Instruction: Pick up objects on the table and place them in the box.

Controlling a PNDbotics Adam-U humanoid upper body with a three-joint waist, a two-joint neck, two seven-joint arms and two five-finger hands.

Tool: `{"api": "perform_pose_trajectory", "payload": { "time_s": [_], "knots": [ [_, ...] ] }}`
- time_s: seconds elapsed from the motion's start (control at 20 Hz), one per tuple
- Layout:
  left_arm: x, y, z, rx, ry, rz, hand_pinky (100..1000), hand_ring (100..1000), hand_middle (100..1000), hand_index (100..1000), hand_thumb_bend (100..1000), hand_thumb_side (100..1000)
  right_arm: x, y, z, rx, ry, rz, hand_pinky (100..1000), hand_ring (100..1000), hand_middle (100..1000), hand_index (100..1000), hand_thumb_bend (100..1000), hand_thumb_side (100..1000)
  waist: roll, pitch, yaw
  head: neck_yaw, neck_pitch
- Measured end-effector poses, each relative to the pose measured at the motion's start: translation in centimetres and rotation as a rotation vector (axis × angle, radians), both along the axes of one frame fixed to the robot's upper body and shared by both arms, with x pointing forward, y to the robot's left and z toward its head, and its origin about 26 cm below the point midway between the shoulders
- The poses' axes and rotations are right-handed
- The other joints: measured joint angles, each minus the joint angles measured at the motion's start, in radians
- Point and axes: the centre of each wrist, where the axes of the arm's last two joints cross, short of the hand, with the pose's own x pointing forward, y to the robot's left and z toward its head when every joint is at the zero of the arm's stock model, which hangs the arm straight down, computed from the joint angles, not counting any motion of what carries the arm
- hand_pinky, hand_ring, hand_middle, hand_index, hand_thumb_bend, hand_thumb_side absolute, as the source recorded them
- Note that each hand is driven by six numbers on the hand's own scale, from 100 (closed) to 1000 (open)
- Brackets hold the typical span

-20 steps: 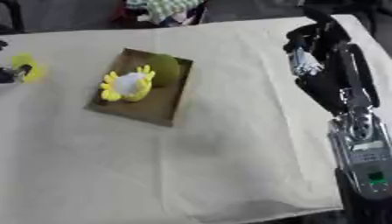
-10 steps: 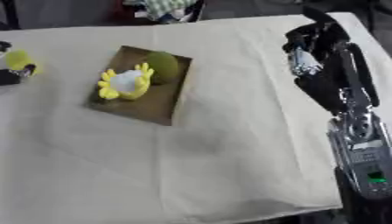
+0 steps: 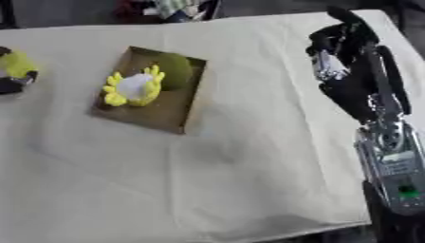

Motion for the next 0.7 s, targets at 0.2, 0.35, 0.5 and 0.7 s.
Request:
{"api": "perform_pose_trajectory", "payload": {
  "time_s": [0.2, 0.35, 0.5, 0.7],
  "knots": [
    [0.0, 0.0, -0.1, 0.011, -0.029, 0.015, 631, 549, 570, 758, 227, 353, 0.0, 0.0, 0.0, 0.001, 0.000, 0.000, 733, 621, 621, 905, 100, 478, -0.002, 0.000, 0.000, 0.000, -0.001],
    [0.1, -0.3, -0.2, 0.010, -0.052, 0.014, 584, 469, 471, 674, 159, 264, 0.0, 0.0, 0.1, 0.001, -0.002, 0.001, 733, 621, 621, 905, 100, 477, -0.001, 0.000, 0.000, 0.000, -0.001],
    [0.2, -0.5, 0.0, -0.001, -0.080, 0.001, 569, 444, 440, 649, 126, 241, 0.0, 0.0, 0.1, 0.001, -0.002, 0.001, 733, 621, 621, 905, 100, 477, -0.001, 0.000, 0.000, 0.000, -0.001],
    [0.6, -1.2, 1.6, -0.016, -0.144, -0.058, 568, 438, 435, 646, 100, 250, 0.0, 0.0, 0.1, 0.000, -0.002, 0.002, 733, 621, 621, 905, 100, 476, 0.000, 0.000, 0.001, 0.000, -0.001]
  ]
}}
